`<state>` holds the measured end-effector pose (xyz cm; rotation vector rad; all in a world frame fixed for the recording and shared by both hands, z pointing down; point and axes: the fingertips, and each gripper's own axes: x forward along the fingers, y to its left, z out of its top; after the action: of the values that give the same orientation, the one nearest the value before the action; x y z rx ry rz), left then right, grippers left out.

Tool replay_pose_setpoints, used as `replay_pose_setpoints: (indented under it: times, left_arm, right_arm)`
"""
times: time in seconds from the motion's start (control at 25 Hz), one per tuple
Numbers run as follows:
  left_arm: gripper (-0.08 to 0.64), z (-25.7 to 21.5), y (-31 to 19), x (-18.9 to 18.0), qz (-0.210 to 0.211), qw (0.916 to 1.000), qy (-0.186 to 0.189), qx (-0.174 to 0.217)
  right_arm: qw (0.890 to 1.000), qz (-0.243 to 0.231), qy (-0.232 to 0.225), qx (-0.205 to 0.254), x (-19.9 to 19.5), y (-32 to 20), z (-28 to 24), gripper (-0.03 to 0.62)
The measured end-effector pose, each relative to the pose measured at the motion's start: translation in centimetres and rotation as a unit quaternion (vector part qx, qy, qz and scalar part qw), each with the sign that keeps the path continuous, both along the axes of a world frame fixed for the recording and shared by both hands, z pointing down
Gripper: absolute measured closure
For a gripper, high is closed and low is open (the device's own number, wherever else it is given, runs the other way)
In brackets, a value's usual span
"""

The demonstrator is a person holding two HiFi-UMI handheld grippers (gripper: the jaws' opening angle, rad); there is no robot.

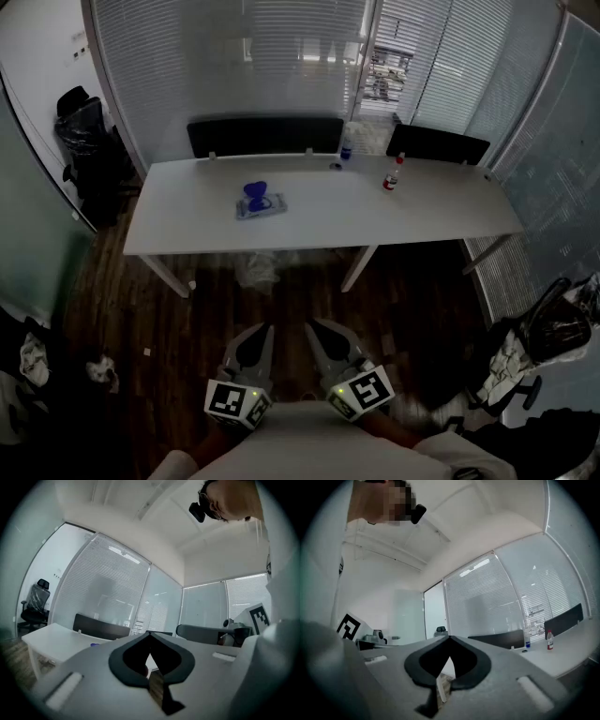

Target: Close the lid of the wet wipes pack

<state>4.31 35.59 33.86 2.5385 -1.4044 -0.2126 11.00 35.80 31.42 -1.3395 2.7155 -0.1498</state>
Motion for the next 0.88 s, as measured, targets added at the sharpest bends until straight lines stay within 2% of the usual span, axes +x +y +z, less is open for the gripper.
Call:
replay_pose_setpoints:
  times: [0.24,0.56,0.88]
  left_arm:
    - [0.56,-0.4,-0.3,0.1,0.0,1.0,-0.001,-0.002]
    - [0.56,-0.1,0.3,1.0,0.001,0.9999,-0.01,-0.006]
    - [0.56,1.2,1.5,3.5,-0.001,0.9994,-0.019,-0.028]
  right_arm:
    - [1.0,0.0,0.0,0.001,0.1,-0.3,0.3,0.593]
    - [0.999,-0.006,-0.03,-0.018,1.4,-0.1,0.7,0.592]
    - [0.999,-0.003,-0.028,-0.024,4.2,1.6,1.3,0.592]
